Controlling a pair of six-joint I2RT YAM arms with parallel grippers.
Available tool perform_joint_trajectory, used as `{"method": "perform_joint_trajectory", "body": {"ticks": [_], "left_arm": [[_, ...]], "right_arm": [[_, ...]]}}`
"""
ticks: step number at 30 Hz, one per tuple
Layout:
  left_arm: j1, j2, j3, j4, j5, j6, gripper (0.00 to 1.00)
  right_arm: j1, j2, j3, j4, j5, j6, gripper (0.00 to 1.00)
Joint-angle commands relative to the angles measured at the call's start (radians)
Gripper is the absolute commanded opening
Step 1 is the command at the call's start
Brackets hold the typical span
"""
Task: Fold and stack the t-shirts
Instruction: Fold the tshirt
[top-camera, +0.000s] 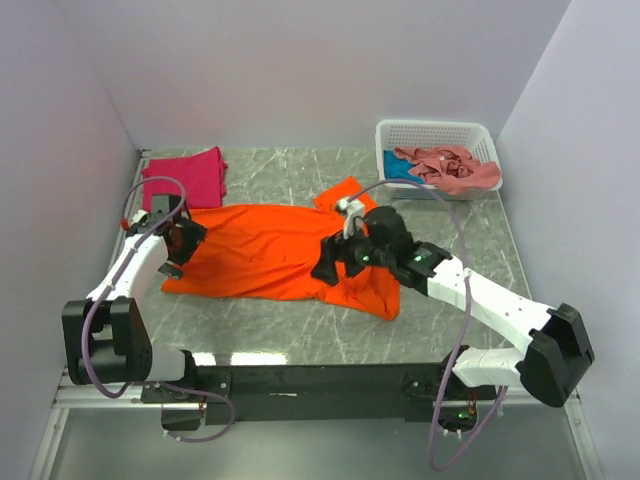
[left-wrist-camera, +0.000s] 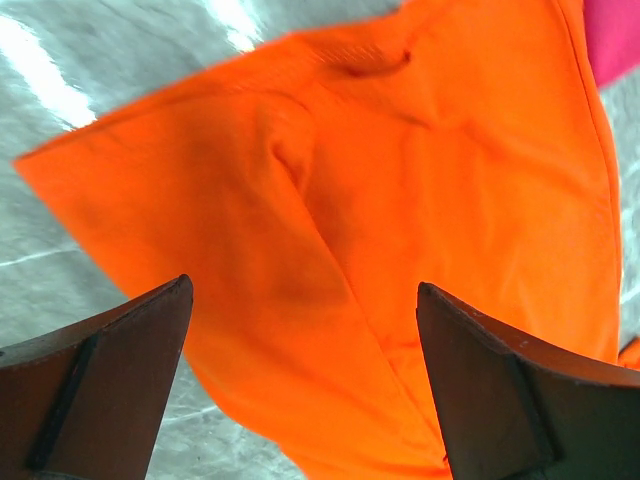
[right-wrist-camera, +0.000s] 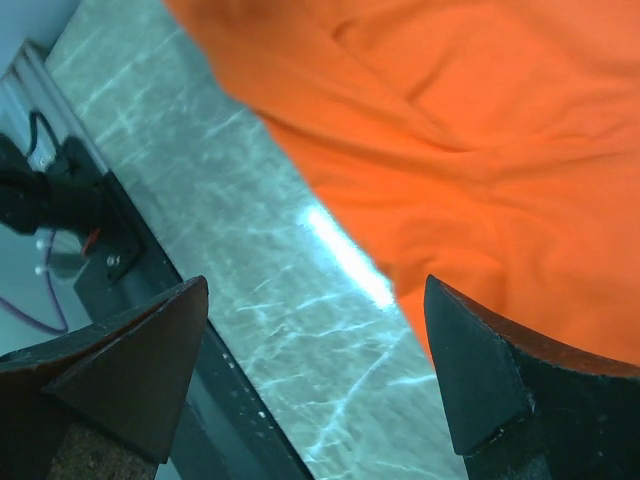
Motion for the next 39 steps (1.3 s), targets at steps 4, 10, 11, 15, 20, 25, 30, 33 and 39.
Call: {"method": "perform_joint_trajectory", "body": {"ticks": [4,10,11,15,20,25,30,33,39], "left_arm": [[-0.046,0.018,-0.009,0.078,0.026,0.033,1.00],[-0.049,0.106,-0.015,0.124,0.037,0.057,0.99],[-0.049,0.120,-0.006,0.121,0.028,0.060,0.99],[-0.049,0.208,0.023,0.110,0.000,0.071,0.99],[-0.037,0.250,0.030,0.101,-0.026,0.067,0.99],[0.040,0.220,0.019,0.074,-0.038,0.070,0.99],[0.139,0.122,-0.001,0.021,-0.116,0.012,0.99],[0.158,0.066,0.008,-0.022,-0.147,-0.034,0.99],[0.156,0.002,0.074,-0.077,-0.117,-0.033,1.00]], "right_arm": [[0.187,0.108,0.067,-0.051,0.199,0.035,0.94],[0.181,0.180,0.015,-0.099,0.319,0.213,0.95],[0.174,0.193,0.014,-0.123,0.340,0.227,0.95],[0.105,0.156,-0.070,-0.234,0.425,0.314,0.95],[-0.001,-0.025,-0.251,-0.233,0.403,0.373,0.96],[-0.061,-0.142,-0.324,-0.260,0.478,0.396,1.00],[-0.136,-0.223,-0.313,-0.384,0.587,0.414,1.00],[-0.150,-0.272,-0.259,-0.430,0.615,0.416,1.00],[-0.150,-0.375,-0.190,-0.365,0.515,0.382,1.00]]}}
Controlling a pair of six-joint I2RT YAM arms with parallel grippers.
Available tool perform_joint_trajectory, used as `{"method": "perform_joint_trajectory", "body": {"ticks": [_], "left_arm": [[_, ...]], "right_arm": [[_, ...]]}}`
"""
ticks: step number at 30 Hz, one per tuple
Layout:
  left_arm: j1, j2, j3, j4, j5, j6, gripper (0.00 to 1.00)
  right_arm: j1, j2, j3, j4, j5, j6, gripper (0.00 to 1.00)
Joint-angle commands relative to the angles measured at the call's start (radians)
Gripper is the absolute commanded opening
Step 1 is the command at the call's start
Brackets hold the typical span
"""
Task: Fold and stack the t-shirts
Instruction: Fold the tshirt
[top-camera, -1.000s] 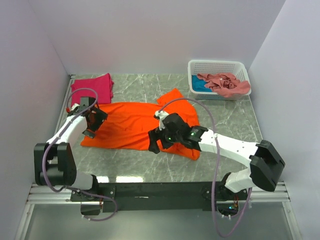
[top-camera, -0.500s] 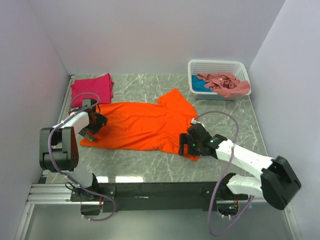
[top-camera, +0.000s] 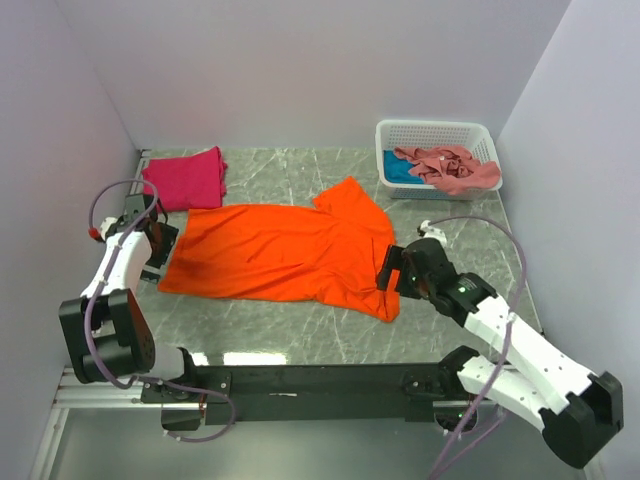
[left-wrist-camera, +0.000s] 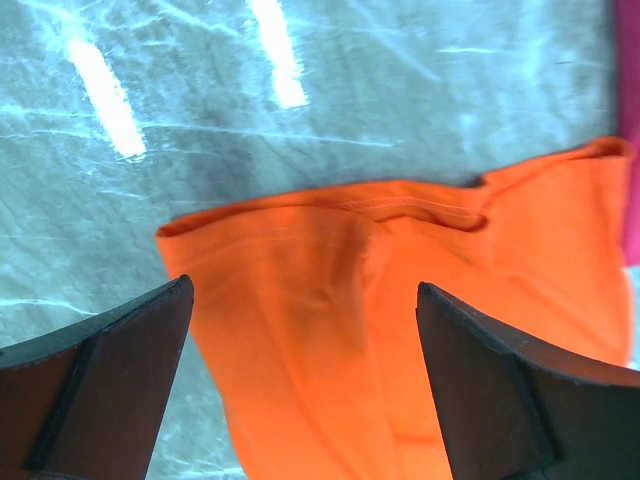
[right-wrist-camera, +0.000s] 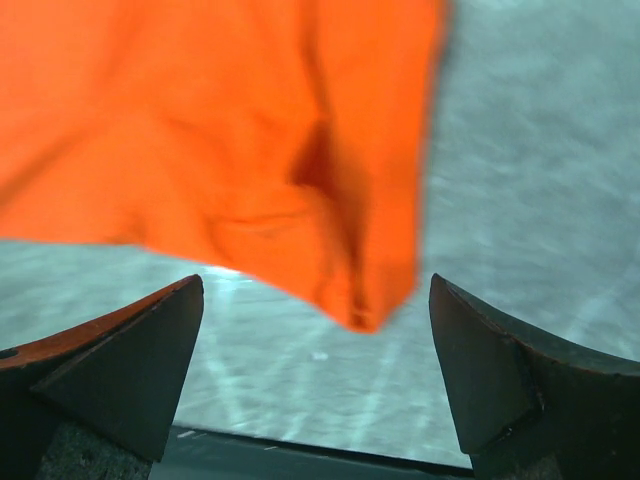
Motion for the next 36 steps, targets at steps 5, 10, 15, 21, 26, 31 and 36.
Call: {"method": "perform_joint_trajectory", "body": {"ticks": [5,10,15,21,26,31,36], "left_arm": [[-0.020,-0.075,-0.002,0.066,0.137,0.031,1.00],[-0.150,-0.023,0.013,0.071,0.145,0.037,0.99],[-0.291,0.070,0.026,0.078,0.165,0.053,0.99],[-0.304,0.155,-0.006,0.086,0.131,0.056,0.99],[-0.302,0.219,-0.011,0.072,0.083,0.068,0.99],[-0.302,0.221,-0.031,0.061,0.057,0.057,0.99],[-0.296,0.176,-0.043,0.049,0.026,0.053,0.99]], "right_arm": [[-0.002,-0.085,0.039,0.212,-0.275,-0.055,1.00],[0.053,0.019,0.040,0.320,-0.398,-0.055,1.00],[0.231,0.189,0.121,0.368,-0.314,-0.065,1.00],[0.271,0.427,0.163,0.397,-0.302,-0.032,1.00],[0.225,0.484,0.149,0.326,-0.127,-0.035,1.00],[0.089,0.515,0.048,0.342,-0.119,-0.037,1.00],[0.018,0.455,0.020,0.276,-0.007,-0.039,1.00]]}}
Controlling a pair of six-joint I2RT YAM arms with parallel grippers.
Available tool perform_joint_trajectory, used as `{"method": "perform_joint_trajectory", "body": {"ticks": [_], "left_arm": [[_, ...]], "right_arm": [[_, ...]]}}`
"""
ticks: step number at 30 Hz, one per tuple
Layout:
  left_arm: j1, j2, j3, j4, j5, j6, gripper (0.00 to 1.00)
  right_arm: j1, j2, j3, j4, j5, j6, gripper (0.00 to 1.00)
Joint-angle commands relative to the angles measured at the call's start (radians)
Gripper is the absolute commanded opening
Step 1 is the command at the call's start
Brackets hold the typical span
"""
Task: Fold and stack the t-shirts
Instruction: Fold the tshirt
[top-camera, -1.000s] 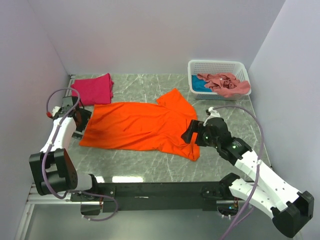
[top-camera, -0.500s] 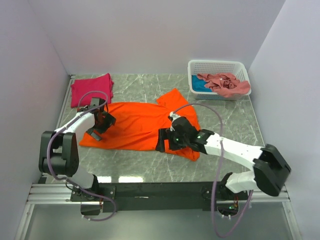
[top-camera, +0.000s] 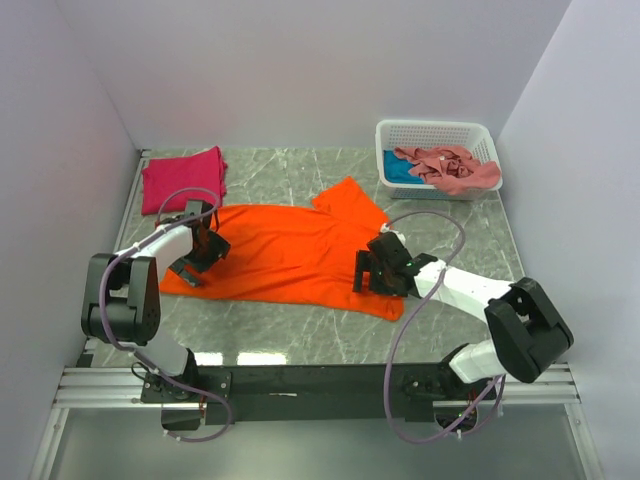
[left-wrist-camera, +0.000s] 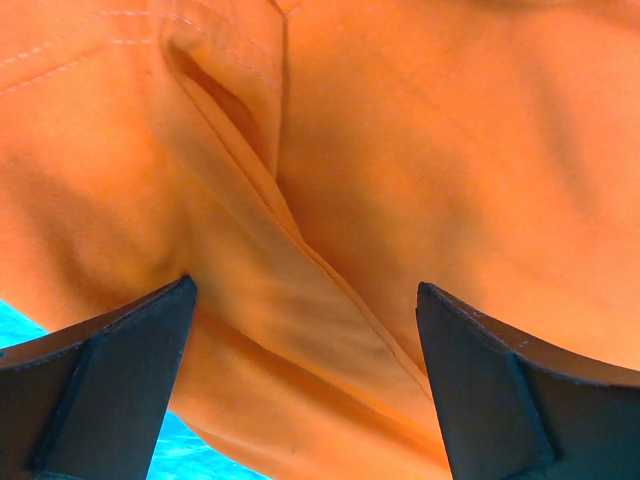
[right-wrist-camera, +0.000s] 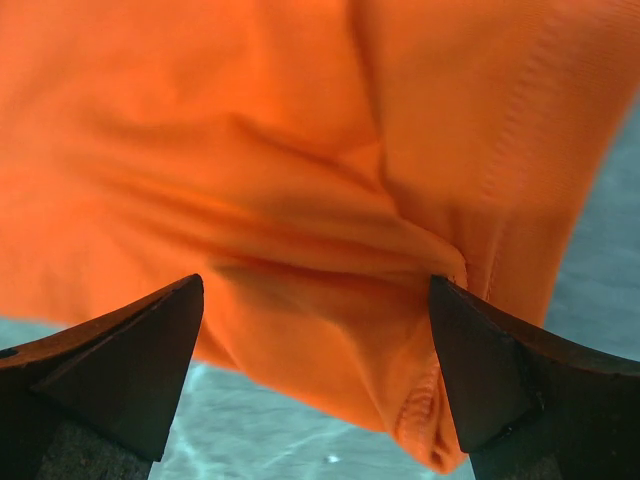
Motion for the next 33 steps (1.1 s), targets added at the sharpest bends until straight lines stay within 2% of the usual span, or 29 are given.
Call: {"method": "perform_joint_trajectory", "body": {"ticks": [1,9,11,15,16,18,21,26,30,33], "left_arm": [[0.011,-0.034,-0.025,-0.034,-0.061,0.007,1.00],[0.013,-0.097,-0.013,-0.080,-0.090,-0.001,0.99],[0.013,-0.122,-0.008,-0.089,-0.090,-0.010,0.99],[0.013,-0.140,0.020,-0.068,-0.067,-0.012,1.00],[0.014,-0.125,0.026,-0.060,-0.061,-0.008,0.99],[0.014,-0.096,0.046,-0.038,-0.036,-0.007,0.99],[0.016,-0.022,0.072,-0.040,-0.008,-0.005,0.99],[0.017,0.030,0.024,-0.038,0.021,-0.018,0.99],[0.014,-0.002,-0.080,-0.058,0.038,-0.045,0.99],[-0.004,-0.051,-0.149,-0.112,0.041,-0.093,0.99]], "right_arm": [[-0.032,-0.058,-0.011,-0.072,0.115,0.005,1.00],[-0.057,-0.236,0.024,-0.195,0.216,-0.029,1.00],[-0.055,-0.279,0.034,-0.201,0.173,-0.067,1.00],[-0.037,-0.319,0.012,-0.090,-0.066,-0.104,1.00],[-0.028,-0.313,0.008,-0.021,-0.142,-0.103,1.00],[0.014,-0.252,0.034,0.016,-0.169,-0.106,1.00],[0.063,-0.112,0.107,-0.006,-0.094,-0.098,1.00],[0.063,0.050,0.132,-0.055,-0.089,-0.065,1.00],[0.063,0.032,0.025,-0.083,-0.095,-0.023,1.00],[0.061,-0.043,-0.070,-0.138,-0.092,0.035,1.00]]}}
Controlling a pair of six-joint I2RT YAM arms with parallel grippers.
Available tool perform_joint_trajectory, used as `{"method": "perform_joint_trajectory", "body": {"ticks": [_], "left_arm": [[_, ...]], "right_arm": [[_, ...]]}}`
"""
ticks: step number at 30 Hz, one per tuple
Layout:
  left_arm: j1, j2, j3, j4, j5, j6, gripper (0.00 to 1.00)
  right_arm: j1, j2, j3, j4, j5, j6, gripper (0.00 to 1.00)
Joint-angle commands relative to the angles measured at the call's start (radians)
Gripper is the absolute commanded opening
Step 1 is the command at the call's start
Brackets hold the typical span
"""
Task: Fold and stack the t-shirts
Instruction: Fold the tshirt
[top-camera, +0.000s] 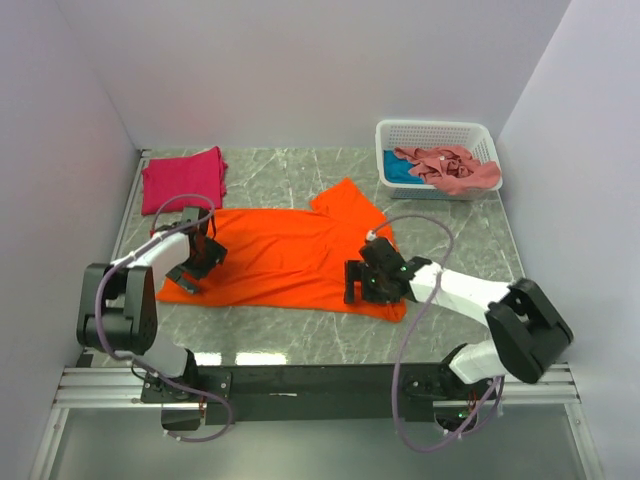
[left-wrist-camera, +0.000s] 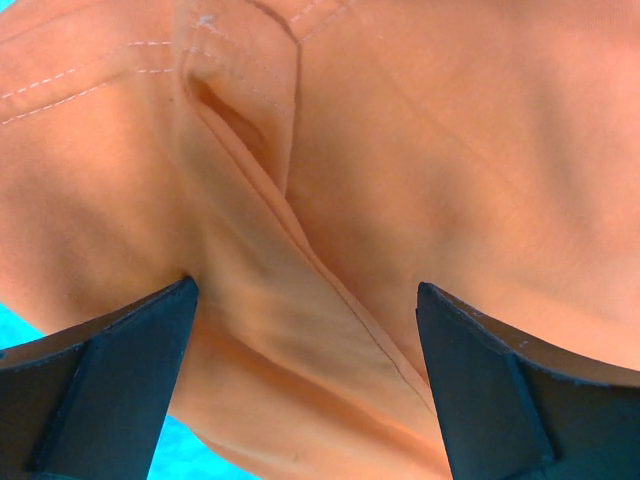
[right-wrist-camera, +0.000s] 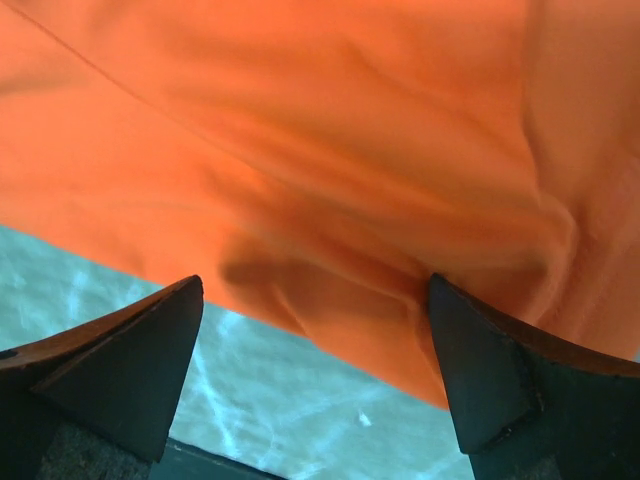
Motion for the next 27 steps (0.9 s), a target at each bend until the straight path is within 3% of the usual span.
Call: {"method": "perform_joint_trajectory", "body": {"ticks": [1,6,9,14,21,27], "left_arm": [[-0.029,-0.038,-0.116,-0.114,0.043,-0.090,0.99],[-0.069,-0.116,-0.193,-0.239,0.028,-0.163,0.99],[-0.074,-0.187,-0.166,-0.284,-0.012,-0.183,0.99],[-0.071,-0.222,0.032,-0.326,-0.096,-0.168,1.00],[0.013,-0.181,0.245,-0.306,-0.193,-0.131,0.99],[0.152,-0.077,0.313,-0.169,-0.124,-0.004,0.99]], "right_arm": [[-0.008,-0.090,-0.126,-0.124,0.001,0.087,1.00],[-0.024,-0.266,-0.284,-0.194,-0.078,0.221,1.00],[-0.024,-0.335,-0.274,-0.218,-0.101,0.230,1.00],[-0.027,-0.406,-0.072,-0.345,0.046,0.129,1.00],[-0.042,-0.310,0.250,-0.241,0.213,0.032,1.00],[-0.137,-0.175,0.406,-0.147,0.131,-0.028,1.00]]}}
